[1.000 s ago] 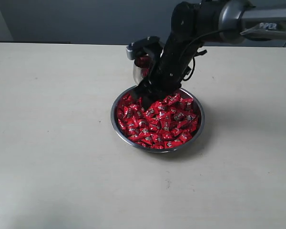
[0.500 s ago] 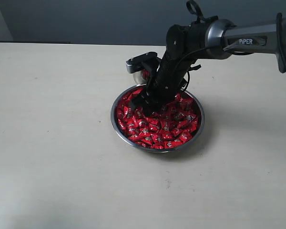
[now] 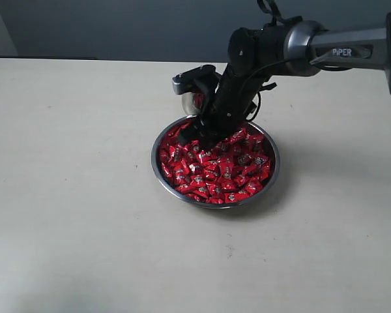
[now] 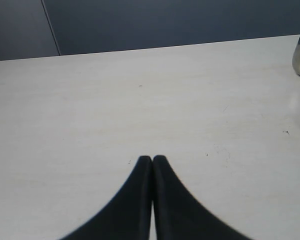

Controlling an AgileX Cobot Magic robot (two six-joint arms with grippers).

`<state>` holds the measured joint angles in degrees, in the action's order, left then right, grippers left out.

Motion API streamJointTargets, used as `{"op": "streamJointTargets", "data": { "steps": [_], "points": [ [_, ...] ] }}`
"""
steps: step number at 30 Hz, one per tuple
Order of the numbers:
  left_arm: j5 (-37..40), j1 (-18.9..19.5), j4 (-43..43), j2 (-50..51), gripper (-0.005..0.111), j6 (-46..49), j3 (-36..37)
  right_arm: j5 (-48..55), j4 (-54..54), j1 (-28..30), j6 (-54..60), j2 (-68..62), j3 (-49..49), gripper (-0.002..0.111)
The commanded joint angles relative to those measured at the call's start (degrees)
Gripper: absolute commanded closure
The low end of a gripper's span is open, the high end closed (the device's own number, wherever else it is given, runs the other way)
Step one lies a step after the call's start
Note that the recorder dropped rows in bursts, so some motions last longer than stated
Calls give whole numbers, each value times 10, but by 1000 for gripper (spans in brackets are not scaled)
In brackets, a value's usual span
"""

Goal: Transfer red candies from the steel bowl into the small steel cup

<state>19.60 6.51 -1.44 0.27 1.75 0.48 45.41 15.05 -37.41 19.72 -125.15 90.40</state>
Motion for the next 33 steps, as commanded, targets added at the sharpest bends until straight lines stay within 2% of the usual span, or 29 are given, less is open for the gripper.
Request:
{"op": "streamJointTargets", "data": {
  "steps": [1, 6, 8, 11, 13, 14, 15, 18, 23, 33],
  "points": [
    [-4, -3, -1, -3, 106, -1, -5, 0, -8, 1, 2, 40, -2, 109],
    [-4, -3, -1, -3, 106, -1, -5, 26, -13, 1, 3, 48, -2, 109],
    [-4, -3, -1, -3, 106, -1, -5, 41, -13, 1, 3, 37, -2, 104],
    [-4, -3, -1, -3, 106, -1, -5, 37, -13, 1, 0, 22, -2, 80],
    [-4, -3, -1, -3, 106, -1, -5, 33, -13, 1, -2, 10, -2, 57],
    [-4, -3, -1, -3, 106, -1, -5, 31, -13, 1, -2, 7, -2, 49],
    [-4, -3, -1, -3, 106, -1, -5, 28, -13, 1, -2, 2, -2, 46],
    [-3, -3, -1, -3, 106, -1, -5, 15, -13, 1, -2, -2, -2, 49],
    [-3, -3, -1, -3, 106, -1, -5, 2, -13, 1, -4, -4, -2, 62],
    [-3, -3, -1, -3, 106, -1, -5, -7, -8, -5, -20, -16, -2, 60]
  ]
}}
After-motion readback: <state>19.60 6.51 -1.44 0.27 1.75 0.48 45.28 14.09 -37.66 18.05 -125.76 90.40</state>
